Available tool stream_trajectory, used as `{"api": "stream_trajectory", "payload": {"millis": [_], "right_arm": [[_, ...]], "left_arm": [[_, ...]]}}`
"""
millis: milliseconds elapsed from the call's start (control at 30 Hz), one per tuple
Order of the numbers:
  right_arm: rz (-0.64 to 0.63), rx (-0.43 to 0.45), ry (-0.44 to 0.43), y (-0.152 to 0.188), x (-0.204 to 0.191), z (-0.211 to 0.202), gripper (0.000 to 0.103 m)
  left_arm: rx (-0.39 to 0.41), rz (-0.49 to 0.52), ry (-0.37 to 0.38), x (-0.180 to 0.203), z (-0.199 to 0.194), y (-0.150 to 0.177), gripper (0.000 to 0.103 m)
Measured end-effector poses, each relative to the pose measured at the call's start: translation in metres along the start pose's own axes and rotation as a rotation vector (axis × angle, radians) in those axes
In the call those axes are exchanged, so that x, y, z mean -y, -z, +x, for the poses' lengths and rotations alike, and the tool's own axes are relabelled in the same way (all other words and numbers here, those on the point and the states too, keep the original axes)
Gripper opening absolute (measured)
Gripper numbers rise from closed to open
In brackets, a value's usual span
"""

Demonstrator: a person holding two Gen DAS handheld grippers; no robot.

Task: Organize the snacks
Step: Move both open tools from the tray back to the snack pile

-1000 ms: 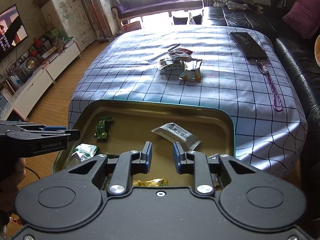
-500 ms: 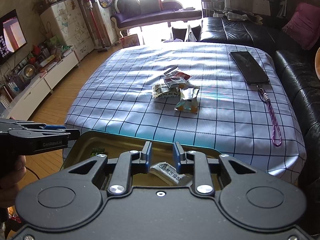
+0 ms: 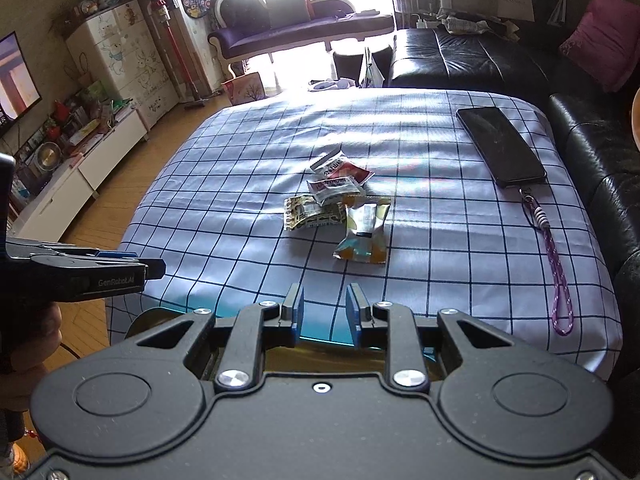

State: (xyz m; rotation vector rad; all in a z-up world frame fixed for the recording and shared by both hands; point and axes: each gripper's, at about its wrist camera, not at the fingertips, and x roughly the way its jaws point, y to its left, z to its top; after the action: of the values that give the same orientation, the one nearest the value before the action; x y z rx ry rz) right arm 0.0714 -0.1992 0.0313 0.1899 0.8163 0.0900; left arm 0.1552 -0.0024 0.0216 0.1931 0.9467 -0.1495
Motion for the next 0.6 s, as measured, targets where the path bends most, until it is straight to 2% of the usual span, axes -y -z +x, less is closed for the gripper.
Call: {"api": "stream_trajectory", "payload": {"millis": [600], "right_arm": [[0.038,-0.046,-0.004,-0.025,0.022,0.048,0.036]], "left_arm": [[-0.075,0.010,0.019,0.015,0.068,-0.048,0.030]]}}
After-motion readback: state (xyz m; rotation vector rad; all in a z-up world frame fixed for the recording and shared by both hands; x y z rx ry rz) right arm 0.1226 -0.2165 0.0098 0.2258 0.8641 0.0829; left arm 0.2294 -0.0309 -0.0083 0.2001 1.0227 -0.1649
